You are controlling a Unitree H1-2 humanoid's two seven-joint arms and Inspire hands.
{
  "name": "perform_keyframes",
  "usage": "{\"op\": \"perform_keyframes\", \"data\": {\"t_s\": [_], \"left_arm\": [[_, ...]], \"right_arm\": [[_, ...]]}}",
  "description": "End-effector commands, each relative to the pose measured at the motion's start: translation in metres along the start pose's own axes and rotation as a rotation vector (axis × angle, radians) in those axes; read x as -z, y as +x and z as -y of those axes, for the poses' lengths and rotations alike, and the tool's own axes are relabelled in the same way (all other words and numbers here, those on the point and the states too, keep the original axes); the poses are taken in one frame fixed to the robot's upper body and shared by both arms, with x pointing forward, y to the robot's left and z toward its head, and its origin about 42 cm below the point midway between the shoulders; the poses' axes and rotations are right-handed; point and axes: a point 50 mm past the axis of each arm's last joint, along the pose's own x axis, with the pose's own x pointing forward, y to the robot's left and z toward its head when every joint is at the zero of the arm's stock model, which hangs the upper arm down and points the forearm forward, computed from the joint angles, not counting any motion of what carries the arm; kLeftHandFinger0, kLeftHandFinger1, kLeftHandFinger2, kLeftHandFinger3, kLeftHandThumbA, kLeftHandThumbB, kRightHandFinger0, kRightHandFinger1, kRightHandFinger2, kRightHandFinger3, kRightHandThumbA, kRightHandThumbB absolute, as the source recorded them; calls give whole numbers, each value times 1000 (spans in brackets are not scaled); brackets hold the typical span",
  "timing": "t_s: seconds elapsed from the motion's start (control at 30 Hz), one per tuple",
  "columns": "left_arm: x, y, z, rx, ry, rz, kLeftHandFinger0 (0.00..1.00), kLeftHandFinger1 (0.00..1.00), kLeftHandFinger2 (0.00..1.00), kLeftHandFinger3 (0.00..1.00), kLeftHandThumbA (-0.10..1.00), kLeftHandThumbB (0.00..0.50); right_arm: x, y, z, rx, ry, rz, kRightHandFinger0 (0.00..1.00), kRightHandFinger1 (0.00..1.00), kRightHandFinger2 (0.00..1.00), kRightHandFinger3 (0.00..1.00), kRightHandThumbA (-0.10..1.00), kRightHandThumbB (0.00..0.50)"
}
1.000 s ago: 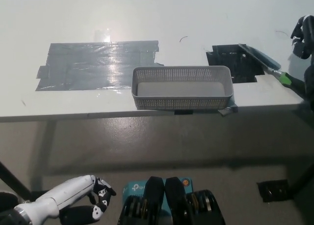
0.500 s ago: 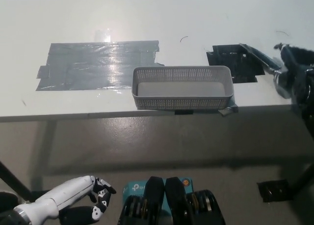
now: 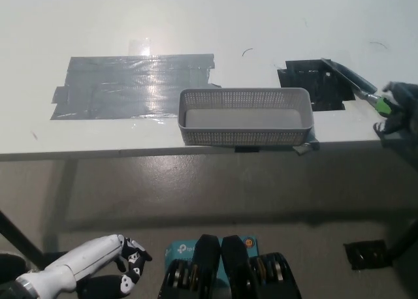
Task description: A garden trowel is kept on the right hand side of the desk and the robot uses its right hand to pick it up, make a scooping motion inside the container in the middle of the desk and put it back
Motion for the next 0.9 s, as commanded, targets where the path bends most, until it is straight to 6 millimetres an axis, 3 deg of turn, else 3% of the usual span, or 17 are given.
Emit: {"op": "perform_keyframes", "data": {"t_s": [0.0, 0.1, 0.13, 0.3, 0.57, 0.7, 0.8, 0.83, 0.87], "left_arm": [[-3, -10, -9, -24, 40, -4, 638, 646, 714, 830, 705, 47], [-4, -10, -9, -26, 29, 2, 638, 646, 711, 814, 670, 36], [-4, -10, -8, -26, 37, 2, 637, 642, 707, 813, 708, 51], [-4, -10, -10, -24, 33, 3, 649, 649, 716, 822, 684, 42], [-6, -7, -13, -10, 38, -1, 678, 677, 744, 847, 761, 69], [-7, -8, -13, -5, 42, -1, 686, 686, 755, 863, 825, 84], [-7, -8, -13, -10, 45, 5, 681, 680, 749, 857, 822, 77], [-7, -7, -14, -11, 52, 8, 670, 669, 737, 840, 856, 90], [-8, -7, -14, -12, 51, 10, 669, 668, 736, 838, 855, 89]], "right_arm": [[30, -2, 12, -38, -3, -114, 1000, 1000, 1000, 1000, 1000, 500], [30, 0, 9, -40, -4, -131, 1000, 1000, 1000, 1000, 1000, 488], [29, 5, 4, -44, -1, -147, 1000, 1000, 1000, 1000, 1000, 480], [18, 11, -7, -58, 15, -144, 1000, 1000, 1000, 1000, 1000, 500], [-29, 14, -31, -83, 15, -76, 1000, 1000, 1000, 1000, 1000, 500], [-35, 13, -27, -69, 6, -67, 1000, 1000, 1000, 1000, 1000, 498], [-36, 16, -23, -59, 5, -69, 1000, 1000, 1000, 1000, 1000, 481], [-32, 17, -21, -57, -15, -85, 1000, 1000, 1000, 1000, 1000, 420], [-31, 17, -20, -59, -14, -89, 1000, 1000, 1000, 1000, 977, 407]]}}
